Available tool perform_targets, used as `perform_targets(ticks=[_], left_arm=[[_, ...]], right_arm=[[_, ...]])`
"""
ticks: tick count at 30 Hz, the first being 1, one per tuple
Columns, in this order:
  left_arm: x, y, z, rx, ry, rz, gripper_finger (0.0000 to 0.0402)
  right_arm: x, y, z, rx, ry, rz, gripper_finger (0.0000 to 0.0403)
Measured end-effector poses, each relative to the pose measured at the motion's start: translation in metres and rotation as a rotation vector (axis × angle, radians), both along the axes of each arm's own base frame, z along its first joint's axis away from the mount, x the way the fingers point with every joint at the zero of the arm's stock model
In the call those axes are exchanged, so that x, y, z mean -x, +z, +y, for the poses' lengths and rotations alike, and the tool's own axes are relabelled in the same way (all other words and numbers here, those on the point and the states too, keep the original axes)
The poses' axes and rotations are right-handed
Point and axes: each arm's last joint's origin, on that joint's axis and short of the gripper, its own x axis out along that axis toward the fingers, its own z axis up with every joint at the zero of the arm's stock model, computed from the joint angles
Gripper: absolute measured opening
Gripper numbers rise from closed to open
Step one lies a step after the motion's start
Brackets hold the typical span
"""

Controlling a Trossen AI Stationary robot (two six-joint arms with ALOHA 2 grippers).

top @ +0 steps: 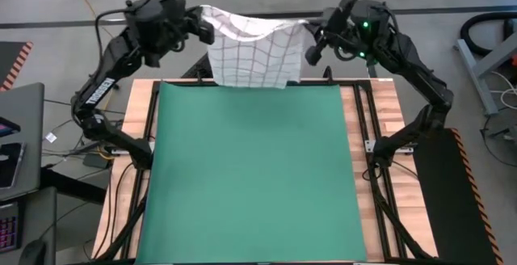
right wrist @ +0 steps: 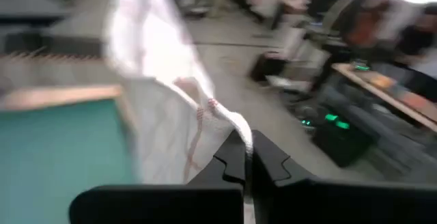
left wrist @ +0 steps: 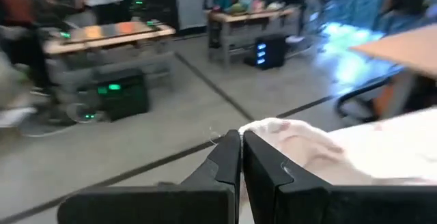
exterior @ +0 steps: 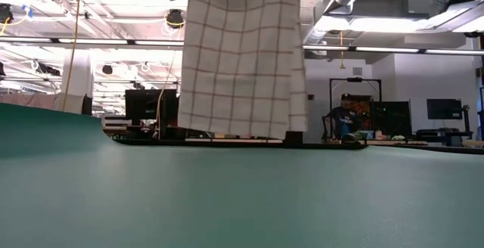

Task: Roll towel
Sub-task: Roll the white stripe towel

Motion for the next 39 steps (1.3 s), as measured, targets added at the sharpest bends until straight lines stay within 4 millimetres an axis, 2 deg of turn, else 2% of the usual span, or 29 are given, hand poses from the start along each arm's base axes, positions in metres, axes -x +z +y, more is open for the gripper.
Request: perform_targets(ticks=[3,6,10,15,19,23,26,30,33,39], left_arm=[[0.009,-0.005,-0.003,0.044,0.043,0.053,0.0000],[0.009,-0.014,0.001,0.108,0.034,0.068,0.0000],[-0.010,-0.029,0.014,0.185,-0.008,0.023,0.0000],[-0.032,-0.037,0.040,0.149,0.035,-0.014,0.0000],[-0.037,-0.036,0.051,0.132,0.060,-0.100,0.0000],[-0.034,-0.037,0.050,0.136,0.069,-0.066,0.0000],[-0.024,-0.036,0.042,0.169,0.070,-0.034,0.0000],[-0.019,-0.044,0.021,0.296,0.027,-0.001,0.0000],[-0.026,-0.062,-0.001,0.424,-0.020,0.142,0.0000],[-0.043,-0.113,-0.056,0.578,-0.111,0.464,0.0000]], right_arm=[[0.002,-0.008,0.000,-0.047,0.000,0.070,0.0016],[0.002,-0.014,-0.008,-0.083,-0.018,0.071,0.0016],[0.002,-0.015,-0.019,-0.072,-0.047,0.034,0.0016],[-0.003,-0.016,-0.043,-0.041,-0.107,-0.006,0.0016],[-0.004,-0.013,-0.059,0.002,-0.114,-0.058,0.0016],[-0.004,-0.012,-0.059,0.014,-0.070,-0.060,0.0016],[-0.008,-0.016,-0.050,-0.020,0.019,-0.031,0.0016],[-0.020,-0.029,-0.025,-0.114,0.162,0.083,0.0016],[-0.032,-0.046,0.001,-0.229,0.257,0.215,0.0016],[-0.054,-0.083,0.072,-0.406,0.442,0.402,0.0016]])
